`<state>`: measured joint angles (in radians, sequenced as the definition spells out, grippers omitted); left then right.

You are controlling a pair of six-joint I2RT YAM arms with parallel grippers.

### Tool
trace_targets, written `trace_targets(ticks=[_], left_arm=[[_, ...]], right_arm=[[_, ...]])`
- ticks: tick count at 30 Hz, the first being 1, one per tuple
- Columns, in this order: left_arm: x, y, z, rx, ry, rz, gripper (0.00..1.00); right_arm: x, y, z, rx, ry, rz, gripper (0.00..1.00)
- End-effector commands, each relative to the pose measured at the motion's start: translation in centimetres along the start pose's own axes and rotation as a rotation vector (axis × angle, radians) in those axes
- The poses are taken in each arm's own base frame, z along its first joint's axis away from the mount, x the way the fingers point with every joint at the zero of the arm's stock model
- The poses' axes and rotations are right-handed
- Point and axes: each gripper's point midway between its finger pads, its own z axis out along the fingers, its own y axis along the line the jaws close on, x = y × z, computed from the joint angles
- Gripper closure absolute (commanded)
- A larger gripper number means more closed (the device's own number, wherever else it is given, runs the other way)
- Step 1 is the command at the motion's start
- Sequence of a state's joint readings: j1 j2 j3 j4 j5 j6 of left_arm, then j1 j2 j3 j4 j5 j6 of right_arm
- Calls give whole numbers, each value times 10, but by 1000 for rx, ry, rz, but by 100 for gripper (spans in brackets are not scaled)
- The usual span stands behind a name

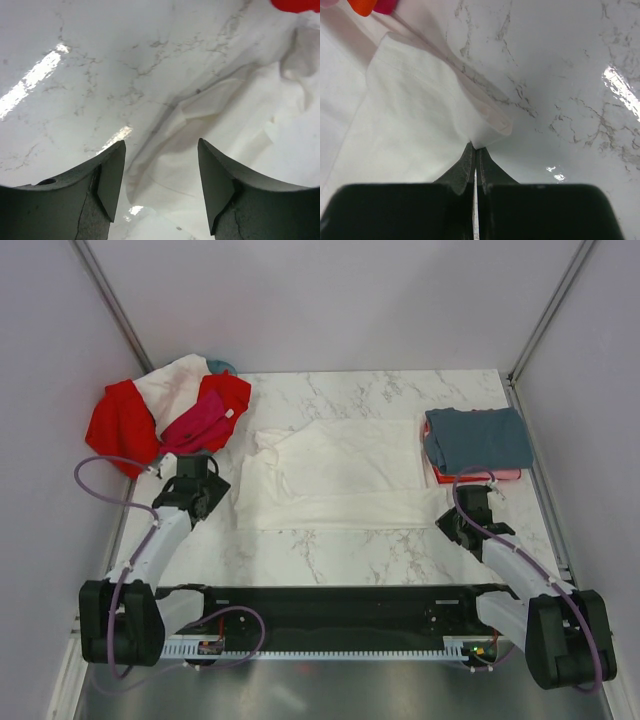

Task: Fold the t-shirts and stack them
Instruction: Fold the tshirt

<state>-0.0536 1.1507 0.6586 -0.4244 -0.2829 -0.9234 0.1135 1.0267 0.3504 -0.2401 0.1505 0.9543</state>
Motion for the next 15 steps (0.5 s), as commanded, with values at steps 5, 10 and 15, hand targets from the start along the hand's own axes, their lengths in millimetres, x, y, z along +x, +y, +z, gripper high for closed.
trace_targets(ticks=[5, 10, 15], left_arm=[[21, -32, -25, 281, 92, 85, 34], [33, -39, -19, 362, 110, 118, 33], [16, -60, -11, 394, 57, 128, 30]], right_arm=[[0, 4, 4, -18, 7, -1, 100], [1, 3, 6, -12, 11, -11, 100], [3, 4, 9, -16, 21, -18, 100]])
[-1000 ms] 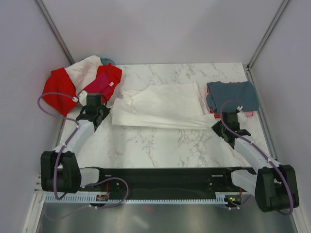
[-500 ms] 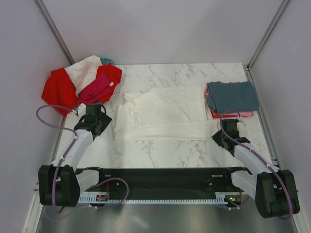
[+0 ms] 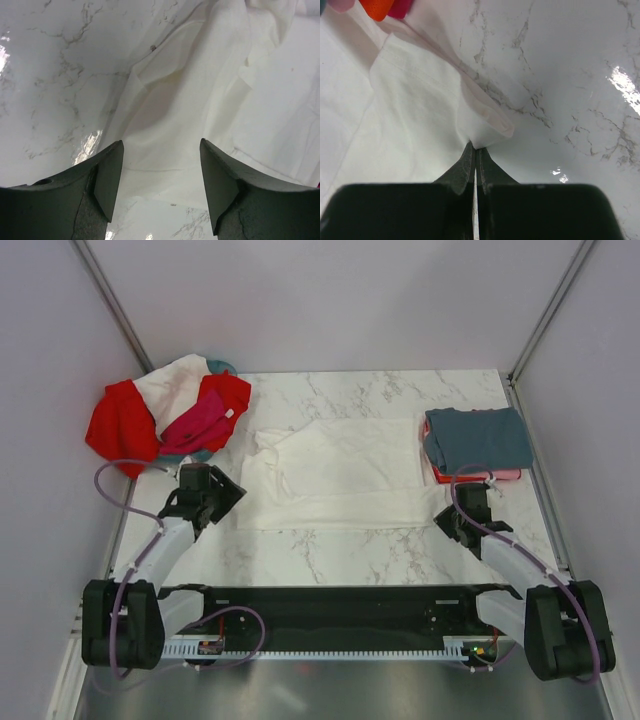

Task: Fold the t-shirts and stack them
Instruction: Fold the tshirt

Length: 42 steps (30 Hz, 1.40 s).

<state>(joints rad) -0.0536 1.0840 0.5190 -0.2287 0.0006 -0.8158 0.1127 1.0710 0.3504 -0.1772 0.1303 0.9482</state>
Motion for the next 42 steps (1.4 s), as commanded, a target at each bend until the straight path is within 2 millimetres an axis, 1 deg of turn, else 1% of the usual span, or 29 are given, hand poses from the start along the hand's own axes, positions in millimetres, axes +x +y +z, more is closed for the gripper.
trace_targets(ticks=[1, 5, 6, 7, 8, 9, 10, 11, 12, 13, 14, 16, 17, 19, 20, 22, 23, 24, 25, 26, 28, 29, 30, 31, 33, 36, 39, 40, 42], left_arm=[[-28, -32, 7, 99, -71, 58, 30], [-50, -49, 16, 113, -116, 86, 30], [-57, -49, 19, 99, -142, 105, 31], [-58, -47, 27, 83, -142, 112, 31], [-64, -51, 29, 85, -154, 121, 33], [-65, -51, 33, 82, -153, 137, 33], [-65, -51, 42, 79, -149, 142, 34], [-68, -54, 45, 82, -151, 144, 36], [-67, -55, 49, 84, -145, 151, 38], [-65, -59, 52, 107, -132, 155, 39], [-64, -59, 59, 100, -120, 155, 41], [-63, -62, 64, 99, -110, 164, 42], [-64, -64, 70, 94, -104, 173, 43], [-61, -69, 74, 112, -78, 178, 45], [-65, -74, 75, 120, -81, 179, 45], [-60, -74, 82, 116, -52, 183, 46], [-63, -78, 82, 124, -52, 189, 57], [-61, -79, 84, 127, -42, 190, 63], [-61, -80, 84, 129, -40, 191, 69], [-62, -80, 83, 131, -42, 192, 81], [-66, -84, 75, 134, -71, 206, 89], [-68, -85, 73, 125, -81, 218, 98], [-73, -81, 71, 91, -103, 230, 98], [-71, -79, 66, 70, -96, 242, 98], [-74, -81, 60, 61, -120, 264, 98], [-71, -89, 47, 65, -141, 292, 98], [-65, -102, 33, 94, -149, 306, 98], [-58, -109, 29, 113, -144, 319, 98], [-56, -116, 20, 130, -155, 323, 98]], right_arm=[[3, -3, 3, 10, 17, -13, 100], [3, -1, 4, 6, 20, -18, 100], [3, -1, 5, 6, 22, -21, 100], [3, 0, 5, 3, 22, -20, 100], [3, -1, 6, 8, 25, -23, 100], [3, 1, 6, 6, 26, -24, 100], [2, 2, 7, 6, 28, -28, 100], [3, 2, 7, 5, 31, -29, 100], [2, 3, 7, 4, 32, -32, 100], [2, 3, 8, 7, 34, -34, 100], [2, 4, 8, 7, 34, -35, 100], [1, 5, 8, 5, 36, -34, 100], [2, 5, 8, 7, 37, -36, 100], [3, 4, 9, 7, 41, -36, 100], [3, 4, 9, 7, 41, -37, 100], [2, 3, 9, 11, 39, -35, 100], [3, 3, 9, 10, 40, -35, 100], [3, 3, 9, 10, 40, -35, 100], [3, 2, 9, 11, 39, -32, 100], [3, 2, 9, 11, 39, -33, 100], [3, 2, 9, 11, 39, -33, 100], [4, 1, 9, 13, 41, -35, 100], [4, 1, 9, 15, 41, -34, 100], [5, 0, 9, 16, 42, -34, 100], [5, 0, 9, 18, 45, -36, 100], [5, -1, 10, 21, 44, -36, 100], [4, 0, 10, 20, 42, -36, 100], [4, 0, 10, 20, 42, -36, 100], [4, -2, 10, 26, 40, -35, 100]])
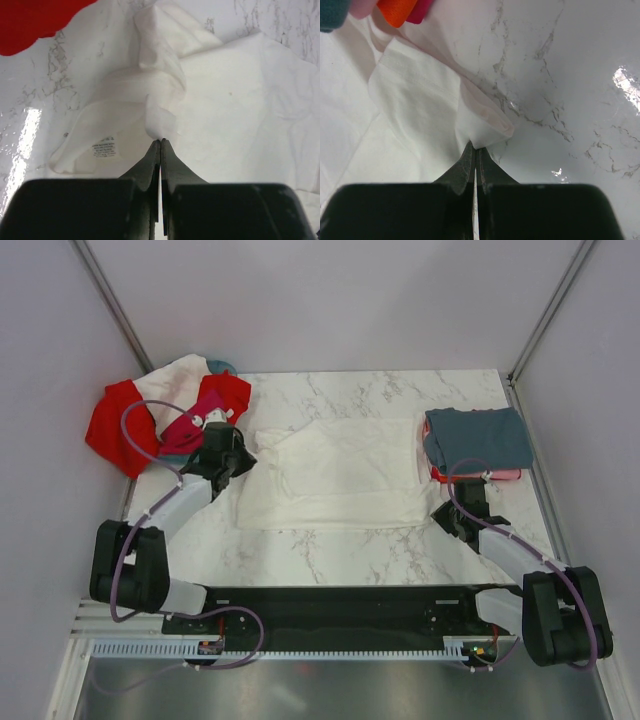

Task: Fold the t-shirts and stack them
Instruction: Fold the tshirt

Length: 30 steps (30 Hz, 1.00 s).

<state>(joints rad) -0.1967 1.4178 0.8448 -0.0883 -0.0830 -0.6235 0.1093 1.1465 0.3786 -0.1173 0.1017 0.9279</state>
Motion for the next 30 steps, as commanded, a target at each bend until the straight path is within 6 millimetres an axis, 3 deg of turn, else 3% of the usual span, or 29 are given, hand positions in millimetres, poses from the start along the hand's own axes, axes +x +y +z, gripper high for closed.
trace_targets(ticks=[1, 9, 15, 21, 25, 30], left_arm=[[-15, -22, -19, 31, -66, 51, 98], [2, -46, -27, 91, -32, 27, 98], [38, -63, -36, 121, 19, -12, 98], [71, -66, -59, 157, 49, -36, 98], [102, -58, -69, 164, 102, -81, 98], [126, -66, -80, 189, 137, -84, 98]], right_arm=[[8, -13, 2, 52, 28, -20, 100], [8, -14, 2, 54, 30, -13, 100], [9, -15, 3, 54, 32, -10, 100], [10, -15, 3, 54, 32, -3, 100], [11, -16, 3, 56, 34, -5, 100], [11, -17, 5, 61, 35, -1, 100]])
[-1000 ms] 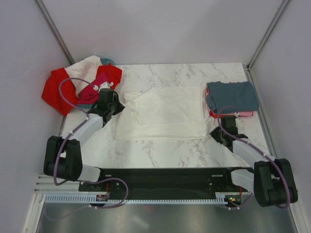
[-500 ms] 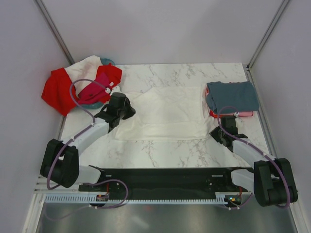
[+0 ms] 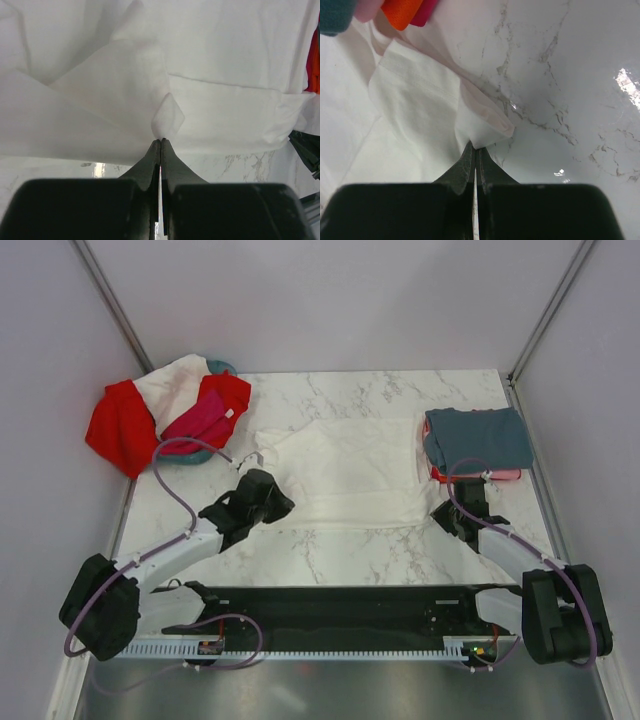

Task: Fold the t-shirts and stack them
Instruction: Fold the tshirt

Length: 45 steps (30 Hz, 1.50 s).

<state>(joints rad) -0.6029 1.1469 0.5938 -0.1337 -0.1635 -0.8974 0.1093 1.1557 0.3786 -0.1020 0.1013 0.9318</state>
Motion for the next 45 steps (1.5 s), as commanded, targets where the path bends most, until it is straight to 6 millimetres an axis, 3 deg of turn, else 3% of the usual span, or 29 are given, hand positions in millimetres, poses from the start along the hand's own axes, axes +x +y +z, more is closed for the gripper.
trace_targets(ticks=[1, 9, 12, 15, 16, 19, 22, 23, 25, 29, 30, 31, 33, 36, 38, 39, 45], left_arm=[[3, -15, -3, 24, -24, -65, 98], [17, -61, 2, 70, -26, -86, 98], [32, -68, 9, 61, 8, -86, 98], [44, -80, 10, 91, 60, -30, 88], [41, -84, 9, 101, 56, -1, 75], [32, -71, 0, 61, 12, 46, 37], [4, -51, -15, 5, -55, 92, 28], [2, -49, -20, 1, -52, 112, 28], [-24, -38, -26, -19, -82, 114, 28], [-46, -13, -14, -100, -28, 184, 34], [-58, -22, -14, -102, -38, 206, 35], [-48, -9, -4, -169, 26, 263, 37], [-53, -18, 2, -171, 52, 300, 39], [-48, -14, 16, -211, 100, 341, 39], [-41, -1, 24, -272, 144, 369, 40], [-45, 2, 25, -303, 133, 378, 40], [-21, 47, 21, -468, 226, 403, 41]], right_arm=[[12, -19, 3, 67, 38, -6, 100], [14, -21, 4, 73, 43, -2, 100], [15, -21, 4, 70, 44, 0, 100], [14, -21, 4, 71, 40, 1, 100], [15, -21, 4, 71, 42, 0, 100], [15, -20, 4, 68, 44, 2, 100], [14, -19, 5, 66, 47, -1, 100], [14, -19, 5, 66, 47, -1, 100], [13, -18, 5, 67, 46, -4, 100], [15, -19, 7, 64, 52, -4, 100], [16, -19, 8, 65, 56, -6, 100], [17, -19, 8, 64, 57, -6, 100], [18, -20, 9, 68, 62, -6, 100], [18, -19, 9, 64, 63, -4, 100], [18, -19, 9, 63, 64, -4, 100], [18, -18, 9, 59, 64, -8, 100], [19, -21, 10, 65, 63, -12, 100]])
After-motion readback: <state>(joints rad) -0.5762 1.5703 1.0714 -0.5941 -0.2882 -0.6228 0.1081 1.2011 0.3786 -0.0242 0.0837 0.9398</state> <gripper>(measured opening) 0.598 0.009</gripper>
